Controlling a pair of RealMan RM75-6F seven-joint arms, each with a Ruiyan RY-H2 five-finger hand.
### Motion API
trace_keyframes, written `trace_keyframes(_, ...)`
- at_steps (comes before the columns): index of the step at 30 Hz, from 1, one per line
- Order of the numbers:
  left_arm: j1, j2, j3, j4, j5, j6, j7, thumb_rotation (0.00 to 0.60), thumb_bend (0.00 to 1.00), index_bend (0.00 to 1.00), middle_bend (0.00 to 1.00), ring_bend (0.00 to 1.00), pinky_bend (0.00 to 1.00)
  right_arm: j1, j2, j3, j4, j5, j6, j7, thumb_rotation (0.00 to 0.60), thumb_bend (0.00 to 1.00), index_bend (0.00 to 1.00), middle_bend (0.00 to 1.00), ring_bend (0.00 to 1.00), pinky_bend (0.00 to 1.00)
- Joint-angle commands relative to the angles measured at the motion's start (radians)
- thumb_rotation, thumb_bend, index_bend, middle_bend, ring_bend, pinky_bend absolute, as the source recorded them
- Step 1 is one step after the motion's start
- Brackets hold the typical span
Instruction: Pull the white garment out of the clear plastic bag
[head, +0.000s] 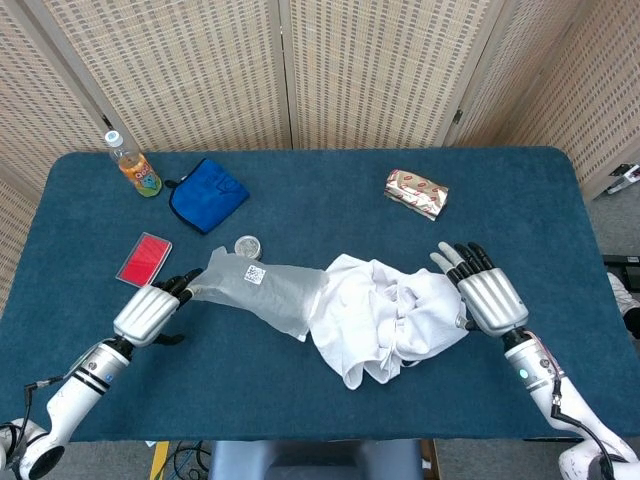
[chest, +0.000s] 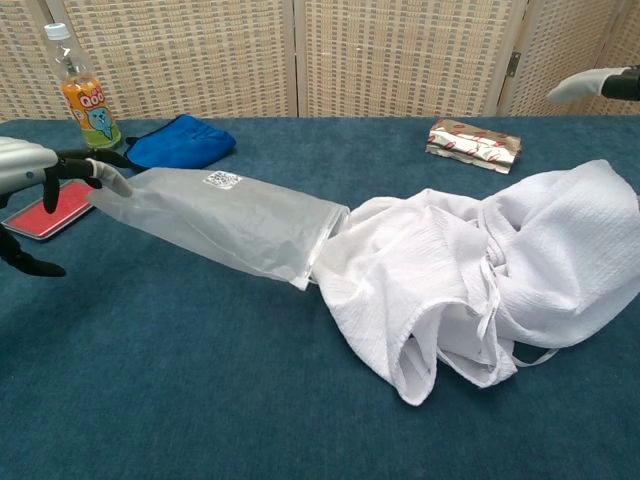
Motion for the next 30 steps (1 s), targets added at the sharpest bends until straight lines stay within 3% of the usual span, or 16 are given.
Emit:
trace_keyframes(1,0.015,0.014,-0.018,-0.028,-0.023,0.006,0.030,0.600,0.12,0.00,0.03,0.19,0.40,0.001,0.013,-0.009,-0.013,0.004,-0.017,0.011,0.600,0.00,0.00,0.00,0.00,0.02)
trace_keyframes(10,0.049,0.027,-0.046,-0.084,-0.060,0.029,0.070,0.600,0.10,0.00,0.02,0.16,0.37,-0.010,0.076,-0.023,-0.073,-0.002,-0.026,0.044,0.600,0.00,0.00,0.00,0.00,0.00)
trace_keyframes(18,0.085,0.027,-0.065,-0.127,-0.088,0.060,0.096,0.600,0.10,0.00,0.02,0.16,0.36,-0.073,0.060,-0.032,-0.044,-0.077,0.102,0.076,0.600,0.00,0.00,0.02,0.00,0.00)
trace_keyframes(23,0.111,0.018,-0.071,-0.133,-0.110,0.073,0.086,0.600,0.10,0.00,0.02,0.17,0.36,-0.107,0.075,-0.048,-0.059,-0.082,0.116,0.210,0.600,0.00,0.00,0.04,0.00,0.00)
trace_keyframes(30,0.164,0.021,-0.082,-0.163,-0.131,0.137,0.109,0.600,0.10,0.00,0.02,0.16,0.35,-0.160,0.046,-0.045,-0.017,-0.091,0.219,0.088,0.600,0.01,0.00,0.07,0.00,0.00)
